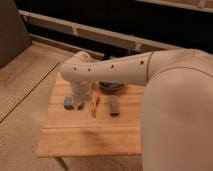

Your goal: Push the eraser across the table

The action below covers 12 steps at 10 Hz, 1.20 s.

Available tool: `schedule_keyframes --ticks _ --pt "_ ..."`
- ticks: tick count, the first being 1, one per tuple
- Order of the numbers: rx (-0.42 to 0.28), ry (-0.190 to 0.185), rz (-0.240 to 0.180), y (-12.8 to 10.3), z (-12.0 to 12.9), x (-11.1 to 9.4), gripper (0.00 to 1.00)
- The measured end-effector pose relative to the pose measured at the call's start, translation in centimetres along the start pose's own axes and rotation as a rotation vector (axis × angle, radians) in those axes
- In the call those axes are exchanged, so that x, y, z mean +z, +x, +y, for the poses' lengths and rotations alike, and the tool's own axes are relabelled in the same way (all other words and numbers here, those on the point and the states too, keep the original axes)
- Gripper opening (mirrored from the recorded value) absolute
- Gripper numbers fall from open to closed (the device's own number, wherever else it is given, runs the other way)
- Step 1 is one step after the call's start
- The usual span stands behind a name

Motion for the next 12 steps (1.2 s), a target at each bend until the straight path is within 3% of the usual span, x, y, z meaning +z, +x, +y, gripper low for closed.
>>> schedule_keyframes --ticks 2,4,7,12 --pt "0.122 0.010 0.008 -1.6 -3.0 0.6 0.65" --pt "0.202 0.013 0.001 -2.9 -6.0 0.6 0.65" --pt "0.268 0.012 -0.022 -3.8 -9.1 -0.2 0.65" --pt "0.378 0.014 -0.006 -3.4 -13.7 0.8 0.65"
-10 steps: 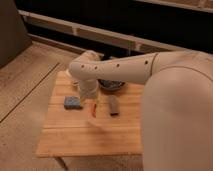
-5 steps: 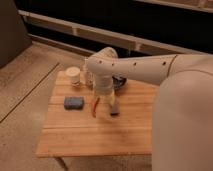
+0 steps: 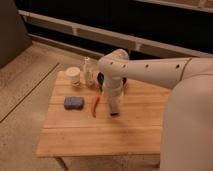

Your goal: Push the eraser across the table

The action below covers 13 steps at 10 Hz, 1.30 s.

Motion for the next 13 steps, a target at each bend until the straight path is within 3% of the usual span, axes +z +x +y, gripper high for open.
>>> schedule_keyframes --ticks 4,8,10,13 --pt "-0.053 -0.018 -0.003 -1.5 -0.5 0.8 0.65" --pt "-0.169 -0.035 0.014 -2.1 2.3 2.1 0.65" --pt "-0.232 -0.023 0.027 -2.0 3.4 3.0 0.65" --pt "-0.240 0.004 0.055 -2.7 2.0 4.4 0.65"
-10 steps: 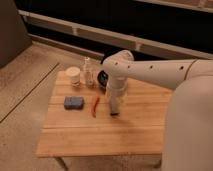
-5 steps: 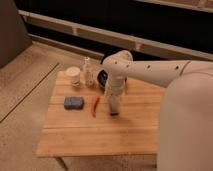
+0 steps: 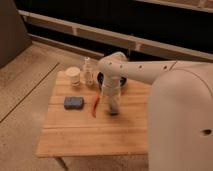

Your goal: Push the eraser across the table

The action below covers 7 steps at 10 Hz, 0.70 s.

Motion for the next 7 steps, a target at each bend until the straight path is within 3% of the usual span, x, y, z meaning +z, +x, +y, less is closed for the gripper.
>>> schedule_keyframes --ticks 4,7 --pt "0.006 0.034 0.010 -0.8 -1.7 0.3 0.65" --pt "-0.012 0.037 0.026 -0.8 -1.0 1.1 0.65"
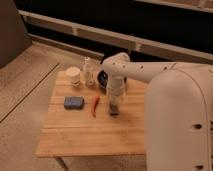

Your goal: Push the eraser across the table

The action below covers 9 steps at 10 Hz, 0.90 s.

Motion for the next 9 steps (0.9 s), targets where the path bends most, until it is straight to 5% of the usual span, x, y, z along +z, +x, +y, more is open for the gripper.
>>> schedule_keyframes --ticks 6,9 --pt "-0.019 0.000 0.029 -0.3 0.9 1.3 0.65" --pt "0.035 0.019 0.007 -0.9 -0.8 0.3 0.65"
